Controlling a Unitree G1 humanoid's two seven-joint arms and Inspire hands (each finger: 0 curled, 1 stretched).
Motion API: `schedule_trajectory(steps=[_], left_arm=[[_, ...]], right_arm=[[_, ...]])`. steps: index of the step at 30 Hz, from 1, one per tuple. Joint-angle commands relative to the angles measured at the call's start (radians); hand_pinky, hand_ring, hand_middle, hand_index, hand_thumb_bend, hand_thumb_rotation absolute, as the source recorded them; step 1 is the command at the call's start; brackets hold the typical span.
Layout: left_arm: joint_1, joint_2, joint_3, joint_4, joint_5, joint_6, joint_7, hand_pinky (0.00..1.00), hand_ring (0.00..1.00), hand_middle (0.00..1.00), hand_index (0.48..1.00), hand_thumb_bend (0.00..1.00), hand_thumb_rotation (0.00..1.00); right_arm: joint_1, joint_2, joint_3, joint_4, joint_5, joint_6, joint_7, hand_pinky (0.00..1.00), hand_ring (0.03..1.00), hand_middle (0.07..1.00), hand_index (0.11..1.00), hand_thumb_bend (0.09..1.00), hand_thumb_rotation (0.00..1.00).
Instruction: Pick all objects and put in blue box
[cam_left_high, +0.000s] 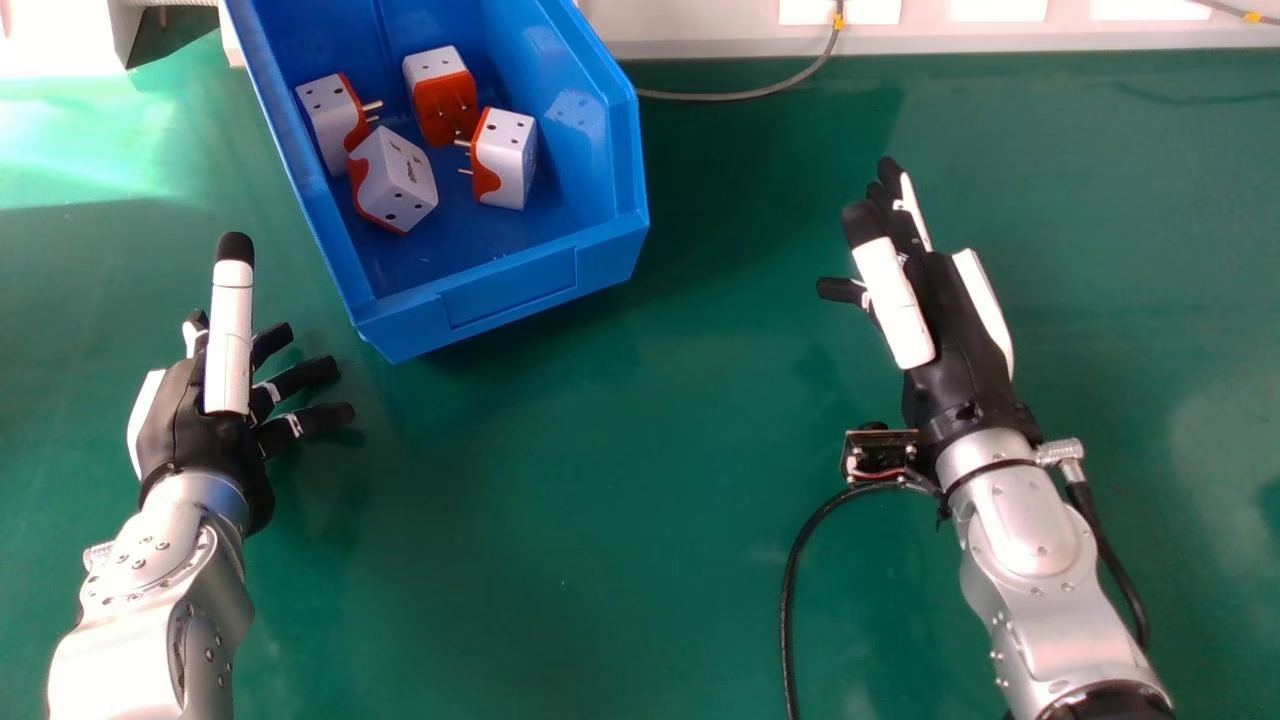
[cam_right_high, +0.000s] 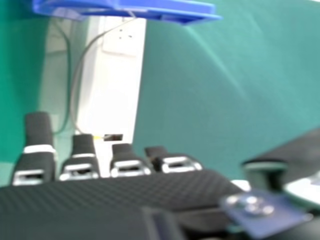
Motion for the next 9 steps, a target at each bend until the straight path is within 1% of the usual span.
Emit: schedule_trajectory(steps=[1, 2, 4, 5, 9], left_arm=[[0.016, -0.002, -0.004, 0.008, 0.002, 0.028, 0.003, 0.65, 0.76, 0.9, 0.99, 0.85, 0.93], [0.016, -0.002, -0.004, 0.008, 0.002, 0.028, 0.002, 0.65, 0.76, 0.9, 0.99, 0.85, 0.93], [0.015, 0.001, 0.001, 0.012, -0.003, 0.027, -0.003, 0.66, 0.75, 0.9, 0.99, 0.85, 0.93], [0.016, 0.001, 0.002, 0.012, -0.004, 0.026, -0.003, 0.66, 0.75, 0.9, 0.99, 0.85, 0.93], [0.018, -0.002, 0.001, 0.012, 0.001, 0.019, -0.001, 0.66, 0.76, 0.9, 0.99, 0.85, 0.93]], right_arm=[[-0.009, -0.013, 0.009, -0.004, -0.041, -0.042, -0.04, 0.76, 0.942, 0.99, 1.0, 0.837, 1.0], [-0.008, -0.013, 0.014, -0.002, -0.058, -0.049, -0.056, 0.76, 0.942, 0.99, 1.0, 0.837, 1.0], [-0.01, -0.016, 0.023, 0.009, -0.09, -0.063, -0.085, 0.74, 0.923, 0.976, 0.999, 0.834, 1.0], [-0.013, -0.016, 0.027, 0.019, -0.104, -0.071, -0.098, 0.73, 0.914, 0.97, 0.997, 0.833, 1.0], [-0.03, -0.018, 0.034, 0.063, -0.132, -0.098, -0.13, 0.7, 0.89, 0.954, 0.991, 0.825, 1.0]])
